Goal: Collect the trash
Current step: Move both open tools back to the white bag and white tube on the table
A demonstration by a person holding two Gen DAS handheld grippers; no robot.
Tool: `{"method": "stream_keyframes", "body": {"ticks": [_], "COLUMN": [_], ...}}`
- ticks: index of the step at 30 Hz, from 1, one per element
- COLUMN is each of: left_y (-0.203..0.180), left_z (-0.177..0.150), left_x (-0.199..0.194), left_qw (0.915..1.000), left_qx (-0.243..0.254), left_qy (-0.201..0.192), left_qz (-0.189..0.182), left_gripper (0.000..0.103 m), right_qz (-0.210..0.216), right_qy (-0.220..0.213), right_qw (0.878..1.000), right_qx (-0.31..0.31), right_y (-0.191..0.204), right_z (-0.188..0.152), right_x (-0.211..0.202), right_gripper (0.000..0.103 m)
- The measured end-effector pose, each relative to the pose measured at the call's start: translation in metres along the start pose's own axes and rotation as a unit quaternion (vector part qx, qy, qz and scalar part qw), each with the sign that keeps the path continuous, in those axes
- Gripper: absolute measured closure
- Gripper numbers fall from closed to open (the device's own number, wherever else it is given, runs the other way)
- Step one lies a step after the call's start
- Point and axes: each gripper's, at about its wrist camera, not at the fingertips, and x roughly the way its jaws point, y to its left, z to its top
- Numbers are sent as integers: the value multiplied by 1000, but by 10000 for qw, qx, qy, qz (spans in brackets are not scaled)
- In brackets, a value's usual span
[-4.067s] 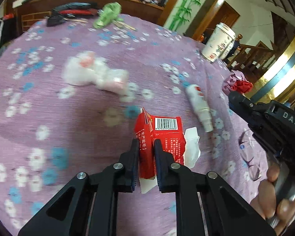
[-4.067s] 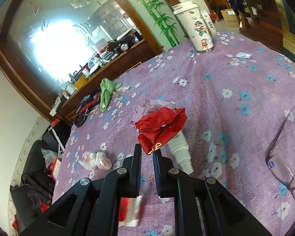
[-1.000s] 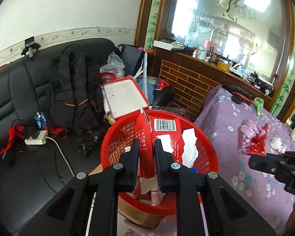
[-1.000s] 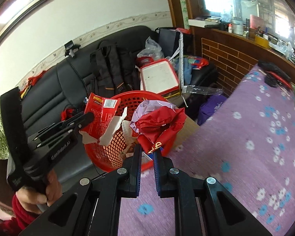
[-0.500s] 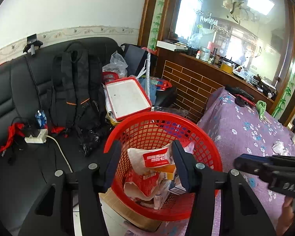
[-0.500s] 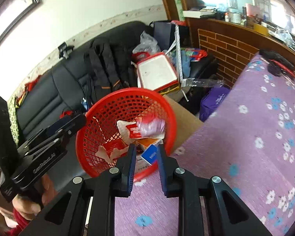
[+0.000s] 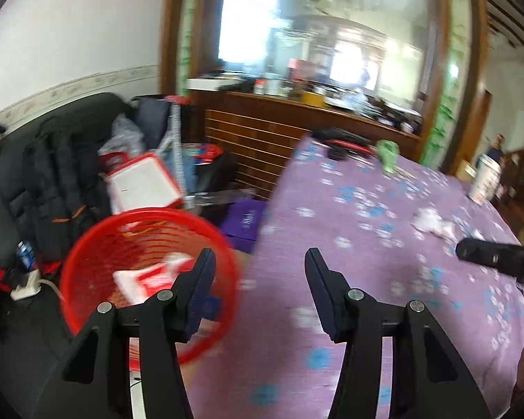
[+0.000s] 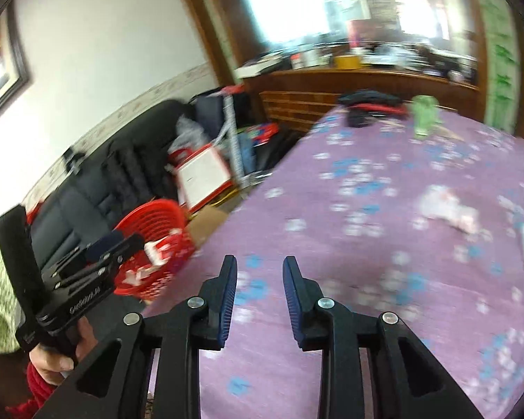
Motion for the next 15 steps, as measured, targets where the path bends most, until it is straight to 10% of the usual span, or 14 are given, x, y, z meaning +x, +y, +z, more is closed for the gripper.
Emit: {"method": "stream_keyframes", "body": {"ticks": [15], "left_y": [-170], "left_z": [1], "left_x": [-9], "left_qw": [9840], "left_qx": [1427], "left_qy": [296], "left_qz": [-1022], "left_gripper": [42], "right_qz": [-732], "right_qy": [-568], "right_qw": [9883], "right_qx": [1211], "right_y": [-148], "right_z": [-27], "right_x": [-95], "right_gripper": [73]}}
